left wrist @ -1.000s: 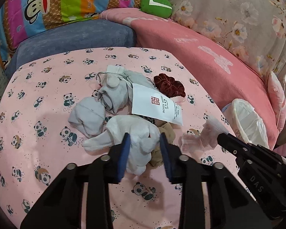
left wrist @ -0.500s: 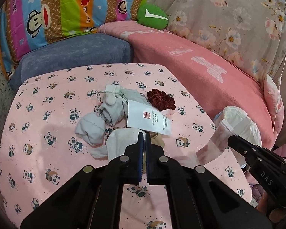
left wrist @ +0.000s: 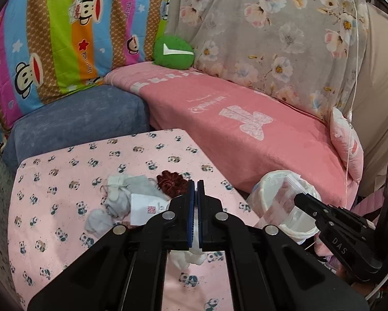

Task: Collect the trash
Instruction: 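Carry both items over the white trash bin and open both tools, then withdraw both open tools from the bin back to the table, then grasp the beige knotted stocking with the left tool while the right tool grasps the brown polka-dot scrunchie, then carry stocking and scrunchie over the trash bin and open both tools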

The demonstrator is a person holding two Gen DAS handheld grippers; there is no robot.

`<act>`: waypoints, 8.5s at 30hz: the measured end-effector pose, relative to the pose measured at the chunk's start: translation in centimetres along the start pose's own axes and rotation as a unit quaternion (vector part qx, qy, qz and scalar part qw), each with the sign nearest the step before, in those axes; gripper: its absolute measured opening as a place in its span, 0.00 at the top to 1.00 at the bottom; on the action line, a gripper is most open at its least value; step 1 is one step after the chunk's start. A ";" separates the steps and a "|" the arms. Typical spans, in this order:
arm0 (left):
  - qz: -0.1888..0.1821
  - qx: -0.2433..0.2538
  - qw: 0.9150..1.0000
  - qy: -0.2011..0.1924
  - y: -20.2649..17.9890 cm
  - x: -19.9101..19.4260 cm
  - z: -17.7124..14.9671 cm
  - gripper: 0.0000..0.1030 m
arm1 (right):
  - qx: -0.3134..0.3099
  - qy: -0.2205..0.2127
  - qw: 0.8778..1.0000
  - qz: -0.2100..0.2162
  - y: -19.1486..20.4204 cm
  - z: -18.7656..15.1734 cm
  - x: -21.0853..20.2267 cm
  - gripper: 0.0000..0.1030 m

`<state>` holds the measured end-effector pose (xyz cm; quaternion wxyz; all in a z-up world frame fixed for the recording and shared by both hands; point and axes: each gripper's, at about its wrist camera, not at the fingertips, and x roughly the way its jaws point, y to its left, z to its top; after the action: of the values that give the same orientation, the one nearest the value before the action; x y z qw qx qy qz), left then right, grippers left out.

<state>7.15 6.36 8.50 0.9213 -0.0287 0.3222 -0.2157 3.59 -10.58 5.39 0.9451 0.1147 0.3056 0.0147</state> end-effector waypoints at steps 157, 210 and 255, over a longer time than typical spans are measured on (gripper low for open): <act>0.084 -0.149 0.985 0.023 17.5 0.3 -9.6 0.92 | -0.034 0.219 0.974 0.038 15.7 -11.3 20.7 0.79; 0.073 -0.098 0.992 0.038 9.4 0.2 -8.0 0.92 | 0.054 0.176 0.979 0.091 7.9 -11.1 13.8 0.91; -0.117 0.084 0.986 0.089 -18.5 14.5 -3.1 0.67 | 0.237 0.025 0.969 -0.071 -24.7 -6.2 4.0 0.83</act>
<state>8.39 -16.15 1.16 0.8567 0.0303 0.3780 -0.3497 2.23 -32.94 -7.37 0.8819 0.3128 0.3308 -0.1222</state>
